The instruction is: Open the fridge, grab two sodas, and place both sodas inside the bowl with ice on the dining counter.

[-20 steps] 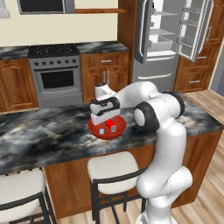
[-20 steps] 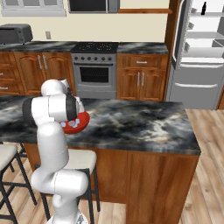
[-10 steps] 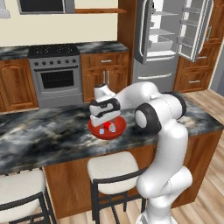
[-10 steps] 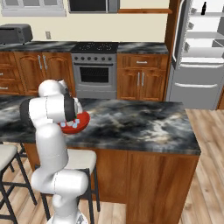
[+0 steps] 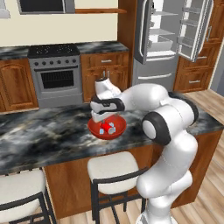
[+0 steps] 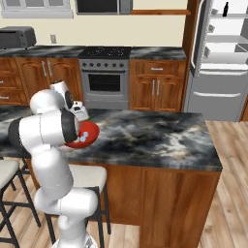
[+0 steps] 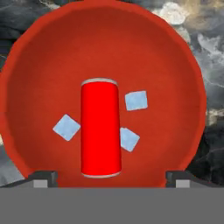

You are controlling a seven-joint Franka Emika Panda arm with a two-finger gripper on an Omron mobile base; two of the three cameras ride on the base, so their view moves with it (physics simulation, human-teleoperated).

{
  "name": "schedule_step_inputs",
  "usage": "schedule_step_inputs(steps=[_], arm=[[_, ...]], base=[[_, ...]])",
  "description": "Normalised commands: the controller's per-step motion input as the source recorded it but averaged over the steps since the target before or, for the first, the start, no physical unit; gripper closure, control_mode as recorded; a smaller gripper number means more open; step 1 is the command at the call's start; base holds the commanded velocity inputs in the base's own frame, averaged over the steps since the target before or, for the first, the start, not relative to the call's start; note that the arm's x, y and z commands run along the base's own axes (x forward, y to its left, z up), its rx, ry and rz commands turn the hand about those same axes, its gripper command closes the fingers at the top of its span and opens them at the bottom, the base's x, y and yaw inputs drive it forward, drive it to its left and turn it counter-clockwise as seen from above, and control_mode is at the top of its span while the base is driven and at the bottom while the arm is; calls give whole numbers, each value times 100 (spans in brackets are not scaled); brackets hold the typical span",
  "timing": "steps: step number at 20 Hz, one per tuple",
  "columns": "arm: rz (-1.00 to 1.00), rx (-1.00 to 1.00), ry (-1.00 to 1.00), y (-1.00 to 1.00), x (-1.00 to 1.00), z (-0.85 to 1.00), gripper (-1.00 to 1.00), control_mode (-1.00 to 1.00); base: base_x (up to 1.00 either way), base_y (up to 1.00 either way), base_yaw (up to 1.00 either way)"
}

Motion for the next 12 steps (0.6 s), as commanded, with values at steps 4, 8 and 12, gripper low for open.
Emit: schedule_step_inputs(steps=[4,8,12], arm=[[-1,0,-14,-26,-69,53,-100,-100],[-2,1,-22,-33,-94,38,-100,-100],[-3,6,-29,-37,-100,23,-100,-100]], base=[[0,0,0],[0,0,0],[0,0,0]])
